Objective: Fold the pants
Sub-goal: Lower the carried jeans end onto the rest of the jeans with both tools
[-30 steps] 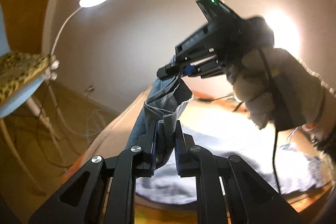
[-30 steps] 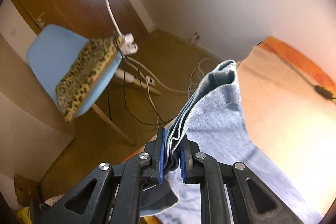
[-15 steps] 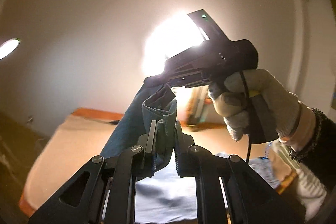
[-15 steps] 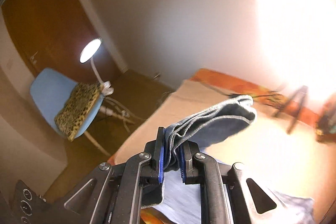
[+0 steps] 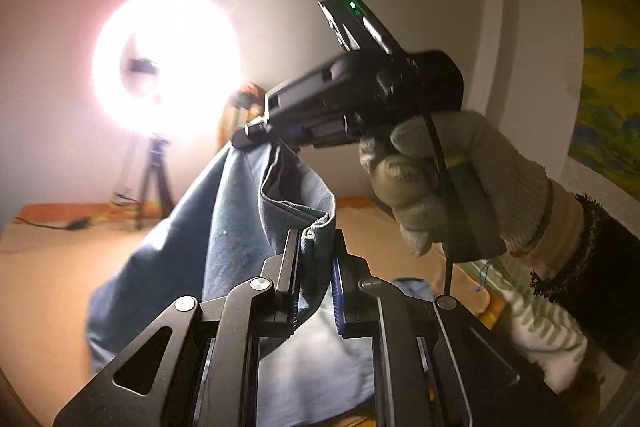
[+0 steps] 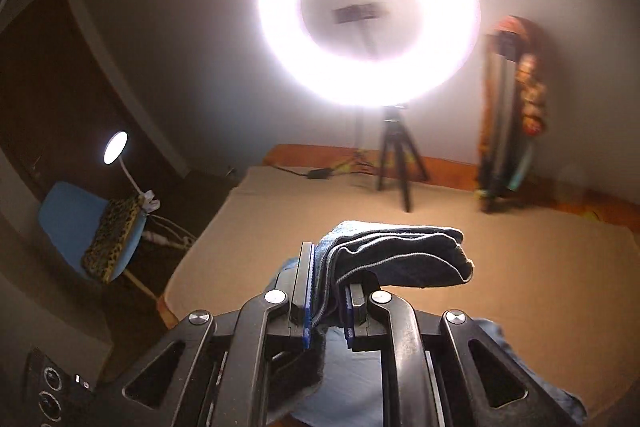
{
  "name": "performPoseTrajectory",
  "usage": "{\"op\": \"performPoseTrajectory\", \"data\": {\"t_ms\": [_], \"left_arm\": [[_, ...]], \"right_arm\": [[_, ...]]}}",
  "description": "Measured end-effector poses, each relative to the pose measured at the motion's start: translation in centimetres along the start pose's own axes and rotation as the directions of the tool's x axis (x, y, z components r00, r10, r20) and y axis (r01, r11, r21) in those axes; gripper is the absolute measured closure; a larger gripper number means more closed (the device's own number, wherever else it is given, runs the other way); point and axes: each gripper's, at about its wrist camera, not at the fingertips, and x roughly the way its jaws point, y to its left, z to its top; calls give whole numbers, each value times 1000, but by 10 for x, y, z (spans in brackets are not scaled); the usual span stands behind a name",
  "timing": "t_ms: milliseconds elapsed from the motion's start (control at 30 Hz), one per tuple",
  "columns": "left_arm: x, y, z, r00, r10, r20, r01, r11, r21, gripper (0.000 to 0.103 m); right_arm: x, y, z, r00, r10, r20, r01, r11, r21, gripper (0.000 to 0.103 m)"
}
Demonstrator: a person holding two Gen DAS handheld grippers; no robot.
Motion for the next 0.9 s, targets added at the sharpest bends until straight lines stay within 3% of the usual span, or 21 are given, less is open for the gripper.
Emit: {"op": "performPoseTrajectory", "data": {"t_ms": [233, 300, 333, 600, 900], "left_arm": [[55, 4, -14, 993, -89, -76, 89, 996, -3, 91], [76, -11, -19, 988, -112, -102, 113, 994, -1, 91], [77, 17, -16, 987, -117, -108, 118, 993, -1, 91], [141, -30, -29, 964, -166, -208, 177, 984, 33, 91], [176, -61, -63, 930, -181, -322, 215, 974, 75, 91]], "right_arm": [[-31, -84, -36, 1000, -23, -1, 23, 997, 68, 93], [-36, -104, -49, 999, -34, -7, 34, 995, 89, 93], [-37, -110, -53, 999, -36, -8, 37, 995, 97, 93], [-55, -181, -106, 998, -54, -19, 56, 979, 196, 94], [-51, -229, -157, 998, -56, -34, 63, 962, 265, 94]]}}
